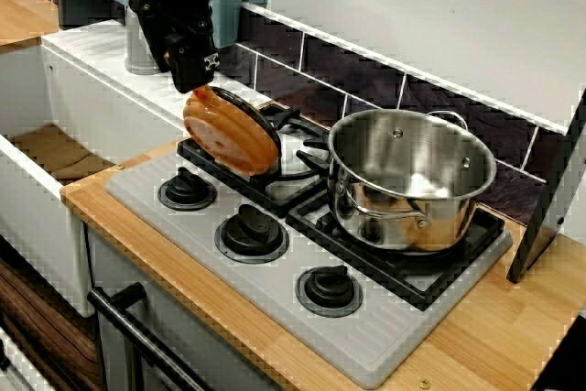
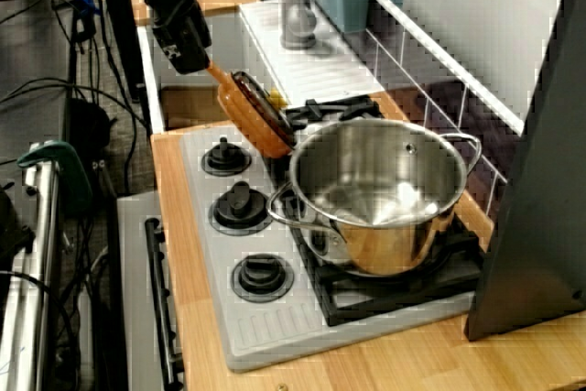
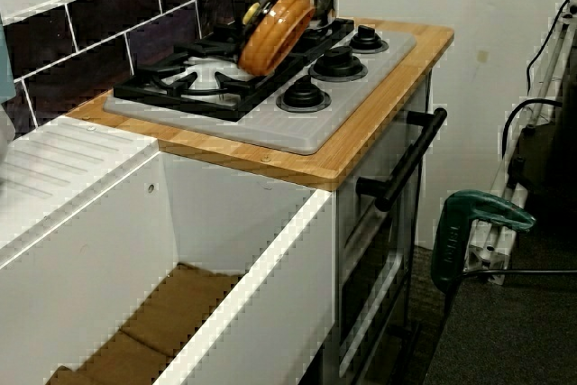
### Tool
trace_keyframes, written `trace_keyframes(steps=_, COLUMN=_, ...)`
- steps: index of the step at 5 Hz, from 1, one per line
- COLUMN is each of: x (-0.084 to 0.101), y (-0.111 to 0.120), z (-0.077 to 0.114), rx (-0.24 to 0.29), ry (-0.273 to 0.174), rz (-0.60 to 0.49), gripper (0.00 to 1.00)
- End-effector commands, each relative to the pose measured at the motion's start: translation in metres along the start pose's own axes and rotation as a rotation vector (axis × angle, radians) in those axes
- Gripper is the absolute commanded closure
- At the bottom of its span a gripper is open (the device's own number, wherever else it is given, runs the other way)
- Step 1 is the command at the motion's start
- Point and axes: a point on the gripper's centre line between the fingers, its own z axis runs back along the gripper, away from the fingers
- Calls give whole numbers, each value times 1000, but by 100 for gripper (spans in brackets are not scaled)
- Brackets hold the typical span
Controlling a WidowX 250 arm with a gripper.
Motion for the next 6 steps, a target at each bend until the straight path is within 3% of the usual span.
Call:
trace_keyframes(steps=1, x=10, y=13, z=-4, rx=16, ry=-7, rz=34, gripper=100)
trace_keyframes(steps=2, x=-3, y=10, z=-11, rx=26, ry=12, rz=22, gripper=100)
trace_keyframes(steps=4, x=-8, y=12, z=-12, rx=11, ry=48, rz=31, gripper=100)
trace_keyframes(steps=6, x=-20, y=6, z=-26, rx=30, ry=75, rz=11, gripper=100)
